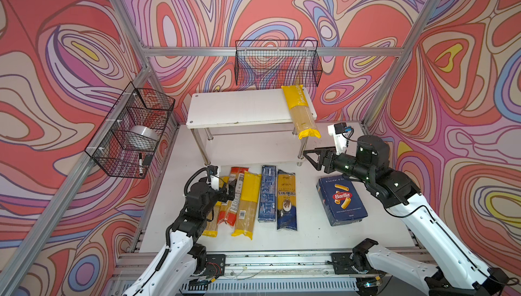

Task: Place and organize the pasta boxes and bags onto the shelf
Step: 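Withdraw the right gripper from the shelf toward the pasta row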

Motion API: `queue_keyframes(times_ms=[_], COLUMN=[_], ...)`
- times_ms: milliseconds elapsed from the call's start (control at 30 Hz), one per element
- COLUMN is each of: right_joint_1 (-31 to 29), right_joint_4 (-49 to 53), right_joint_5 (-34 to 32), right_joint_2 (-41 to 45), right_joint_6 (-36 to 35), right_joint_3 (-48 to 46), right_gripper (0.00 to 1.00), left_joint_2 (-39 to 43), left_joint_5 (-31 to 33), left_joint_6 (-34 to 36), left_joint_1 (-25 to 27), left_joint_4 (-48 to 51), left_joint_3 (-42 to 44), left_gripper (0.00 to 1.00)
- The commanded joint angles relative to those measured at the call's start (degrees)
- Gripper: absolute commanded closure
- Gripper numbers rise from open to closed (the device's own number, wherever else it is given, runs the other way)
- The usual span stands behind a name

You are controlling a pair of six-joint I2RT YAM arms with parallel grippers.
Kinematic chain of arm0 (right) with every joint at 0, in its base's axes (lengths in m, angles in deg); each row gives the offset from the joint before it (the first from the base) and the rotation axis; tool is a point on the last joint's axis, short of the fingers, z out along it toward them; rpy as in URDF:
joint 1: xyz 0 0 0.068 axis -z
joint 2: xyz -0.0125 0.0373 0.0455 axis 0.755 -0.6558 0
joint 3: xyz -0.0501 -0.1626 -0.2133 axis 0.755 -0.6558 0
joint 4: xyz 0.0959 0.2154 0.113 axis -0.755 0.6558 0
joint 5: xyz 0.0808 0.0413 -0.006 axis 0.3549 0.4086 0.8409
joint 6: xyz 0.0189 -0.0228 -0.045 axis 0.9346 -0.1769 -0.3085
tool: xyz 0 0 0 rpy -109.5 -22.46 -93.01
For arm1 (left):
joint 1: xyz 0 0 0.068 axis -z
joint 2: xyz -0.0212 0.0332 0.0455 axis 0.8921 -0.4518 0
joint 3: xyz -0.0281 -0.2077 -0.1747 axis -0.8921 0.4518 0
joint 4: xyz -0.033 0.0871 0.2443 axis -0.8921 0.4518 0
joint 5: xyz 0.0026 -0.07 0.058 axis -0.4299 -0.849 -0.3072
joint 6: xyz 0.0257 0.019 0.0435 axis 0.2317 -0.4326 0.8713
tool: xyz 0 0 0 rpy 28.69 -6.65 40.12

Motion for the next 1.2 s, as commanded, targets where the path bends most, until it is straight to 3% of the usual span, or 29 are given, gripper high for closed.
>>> queue_keyframes(times_ms=[0, 200, 367, 633, 1000, 1167], right_joint_1=[0.1, 0.1, 0.2, -0.7, -8.7, -12.7], right_joint_4=[2.7, 5.4, 4.9, 8.6, 11.5, 8.9], right_joint_5=[6.1, 13.6, 13.0, 11.5, -3.0, -9.6], right_joint_2=[0.5, 2.3, 4.1, 0.2, -3.7, -1.0], right_joint_6=[-1.3, -1.5, 0.0, -0.4, 1.5, 7.8], right_joint_3=[1.1, 0.0, -2.1, -3.6, -8.0, -15.7], right_gripper=[0.24, 0.22, 0.19, 0.18, 0.16, 0.16], left_joint_2=[0.8, 1.0, 1.9, 3.4, 3.3, 3.7], left_joint_5=[-0.3, -0.7, -0.7, -0.1, -0.2, -0.2], left_joint_6=[0.6, 0.7, 0.7, 0.4, 0.5, 0.5], left_joint_1=[0.1, 0.1, 0.1, 0.1, 0.1, 0.1], left_joint_4=[-0.6, -0.6, -0.6, -0.6, -0.6, -0.6], left_joint_3=[0.9, 1.0, 1.4, 2.0, 1.9, 2.2], left_gripper=[0.0, 0.0, 0.0, 0.0, 0.0, 0.0])
